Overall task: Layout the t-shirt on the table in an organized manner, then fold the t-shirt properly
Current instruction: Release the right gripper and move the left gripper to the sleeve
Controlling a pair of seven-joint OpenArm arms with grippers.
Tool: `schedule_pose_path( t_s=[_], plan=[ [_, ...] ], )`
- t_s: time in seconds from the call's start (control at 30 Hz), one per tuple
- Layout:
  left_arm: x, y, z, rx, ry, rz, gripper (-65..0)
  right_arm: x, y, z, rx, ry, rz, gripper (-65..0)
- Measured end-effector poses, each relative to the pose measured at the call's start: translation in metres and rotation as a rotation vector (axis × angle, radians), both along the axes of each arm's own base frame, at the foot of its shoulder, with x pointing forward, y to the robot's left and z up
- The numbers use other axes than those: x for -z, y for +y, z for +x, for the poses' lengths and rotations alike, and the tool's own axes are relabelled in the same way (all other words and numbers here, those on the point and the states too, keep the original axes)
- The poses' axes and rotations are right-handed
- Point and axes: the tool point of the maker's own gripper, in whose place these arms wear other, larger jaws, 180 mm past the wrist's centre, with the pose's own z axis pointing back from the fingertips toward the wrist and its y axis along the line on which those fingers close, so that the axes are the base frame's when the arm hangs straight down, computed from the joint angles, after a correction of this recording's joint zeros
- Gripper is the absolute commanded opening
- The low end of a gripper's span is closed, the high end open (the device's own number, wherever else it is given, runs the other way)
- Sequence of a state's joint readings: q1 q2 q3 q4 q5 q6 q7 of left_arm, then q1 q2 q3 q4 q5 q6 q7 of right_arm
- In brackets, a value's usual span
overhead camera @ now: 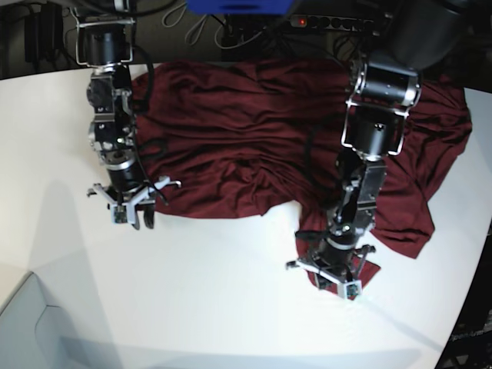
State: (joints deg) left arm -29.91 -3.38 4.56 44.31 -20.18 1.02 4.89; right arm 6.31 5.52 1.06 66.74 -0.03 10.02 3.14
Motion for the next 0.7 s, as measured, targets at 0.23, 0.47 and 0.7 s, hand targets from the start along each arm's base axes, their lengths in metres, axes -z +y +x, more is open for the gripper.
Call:
schedule_pose_path(
  t_s=[0.23, 0.47, 0.7],
  plan=[
    [-0.01, 0.029, -0.017, -0.064, -0.042, -0.111, -65.0, 0.012, -0.018, -0.014, 0.043, 0.033, -0.002, -47.3],
    [-0.013, 0.086, -0.029, -0.201, -0.068, -0.146, -65.0, 0.022, -0.04, -0.029, 0.097, 0.059, -0.006, -47.3],
    [0.001, 0.053, -0.03, -0.106, 0.002, -0.115, -47.1, 0.036, -0.038, -0.045, 0.096, 0.094, -0.002, -47.1]
  ],
)
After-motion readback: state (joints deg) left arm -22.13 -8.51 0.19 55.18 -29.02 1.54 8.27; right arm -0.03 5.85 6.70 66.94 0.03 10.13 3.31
